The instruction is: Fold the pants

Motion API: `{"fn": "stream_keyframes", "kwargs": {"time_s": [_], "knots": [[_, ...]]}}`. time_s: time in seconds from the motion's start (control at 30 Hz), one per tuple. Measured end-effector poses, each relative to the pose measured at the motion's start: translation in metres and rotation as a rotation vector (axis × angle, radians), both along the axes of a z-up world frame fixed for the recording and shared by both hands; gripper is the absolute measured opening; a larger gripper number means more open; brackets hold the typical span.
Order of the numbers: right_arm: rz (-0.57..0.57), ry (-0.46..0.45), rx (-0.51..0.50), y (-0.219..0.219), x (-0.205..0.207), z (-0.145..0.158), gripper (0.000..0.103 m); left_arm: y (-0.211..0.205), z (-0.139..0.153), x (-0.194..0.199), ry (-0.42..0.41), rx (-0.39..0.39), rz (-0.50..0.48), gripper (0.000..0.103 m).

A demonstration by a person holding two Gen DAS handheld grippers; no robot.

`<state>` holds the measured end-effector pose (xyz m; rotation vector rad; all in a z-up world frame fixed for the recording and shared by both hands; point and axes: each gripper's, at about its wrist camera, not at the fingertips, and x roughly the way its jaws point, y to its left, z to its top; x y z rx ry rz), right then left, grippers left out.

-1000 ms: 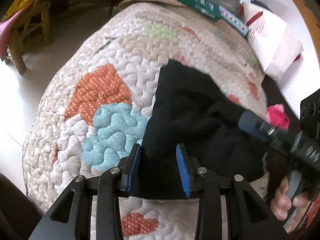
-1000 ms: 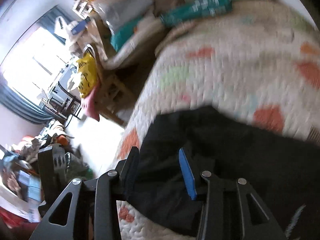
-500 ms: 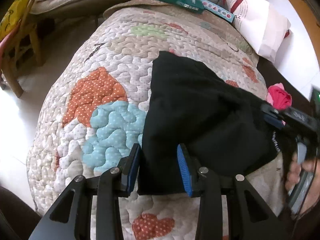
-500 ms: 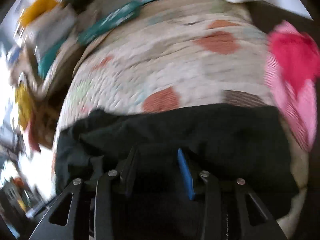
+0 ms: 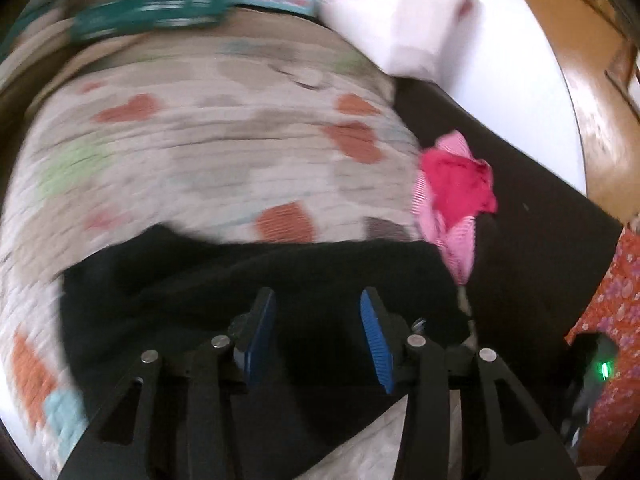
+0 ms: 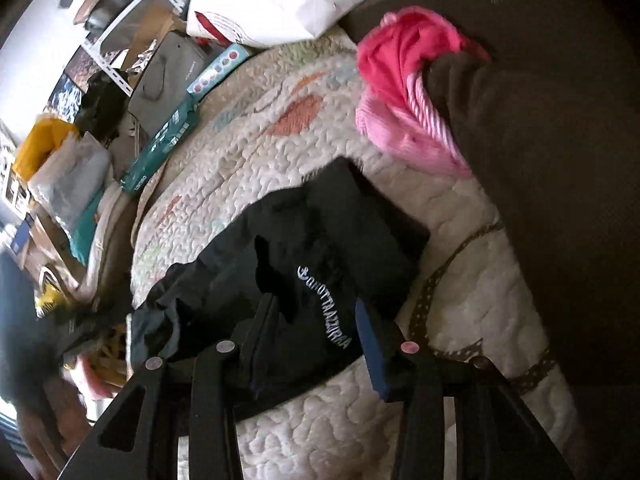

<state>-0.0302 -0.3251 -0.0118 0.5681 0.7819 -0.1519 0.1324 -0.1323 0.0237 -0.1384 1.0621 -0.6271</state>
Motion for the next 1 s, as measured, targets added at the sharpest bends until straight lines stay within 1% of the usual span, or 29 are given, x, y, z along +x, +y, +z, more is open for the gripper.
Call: {"fn": "stream_keyframes", "kwargs": {"time_s": [0.07,0.13,0.2,0.27,0.3,0.33,0.43,0.47,0.5,0.57,0.6,0.63,0.67,0.7,0.73,0.83,0.93,1.0], "knots": [[-0.016,-0.012,-0.037,-0.002,-0.006,0.003,0.045,-0.034,-0.003,0.005,-0.007,0.015,-0.067,0.043],[-0.046,-0.009,-0.047,-0.009,-0.012,0.002,0.045,-0.069,-0.008,0.010,-0.002,0.033,-0.144,0.043],[-0.063,0.004,-0.004,-0.021,-0.012,-0.008,0.045,-0.099,-0.016,0.015,0.009,0.041,-0.217,0.044],[-0.088,0.028,0.053,-0.031,-0.005,-0.022,0.045,-0.130,-0.026,0.020,0.021,0.062,-0.288,0.047],[-0.102,0.027,0.080,-0.038,-0.005,-0.027,0.045,-0.138,-0.028,0.020,0.021,0.065,-0.314,0.053],[-0.111,0.021,0.103,-0.041,-0.003,-0.030,0.047,-0.147,-0.030,0.022,0.019,0.071,-0.339,0.056],[-0.140,-0.011,0.118,-0.050,0.006,-0.030,0.047,-0.171,-0.040,0.026,0.016,0.121,-0.403,0.058],[-0.142,-0.020,0.126,-0.051,0.008,-0.030,0.047,-0.178,-0.043,0.027,0.012,0.149,-0.421,0.058],[-0.138,-0.028,0.130,-0.051,0.010,-0.030,0.047,-0.185,-0.046,0.026,-0.007,0.194,-0.440,0.058],[-0.124,-0.027,0.109,-0.049,0.017,-0.031,0.047,-0.194,-0.050,0.022,-0.052,0.268,-0.455,0.045],[-0.120,-0.016,0.104,-0.049,0.020,-0.032,0.047,-0.196,-0.051,0.019,-0.074,0.301,-0.457,0.031],[-0.117,-0.012,0.110,-0.050,0.022,-0.034,0.046,-0.196,-0.051,0.017,-0.084,0.317,-0.457,0.024],[-0.113,-0.012,0.123,-0.051,0.023,-0.034,0.039,-0.193,-0.049,0.016,-0.091,0.319,-0.453,0.020],[-0.103,-0.017,0.142,-0.051,0.023,-0.033,0.032,-0.187,-0.045,0.016,-0.089,0.306,-0.446,0.014],[-0.095,-0.018,0.146,-0.051,0.022,-0.031,0.023,-0.179,-0.040,0.017,-0.076,0.279,-0.431,0.013],[-0.042,-0.044,0.114,-0.041,0.021,-0.014,0.020,-0.153,-0.021,0.016,-0.075,0.216,-0.380,0.011],[0.053,-0.104,0.014,-0.013,0.018,0.015,0.019,-0.116,0.006,0.010,-0.098,0.139,-0.310,0.011],[0.138,-0.150,-0.063,0.013,0.015,0.036,0.019,-0.080,0.025,0.009,-0.105,0.076,-0.243,0.011]]}}
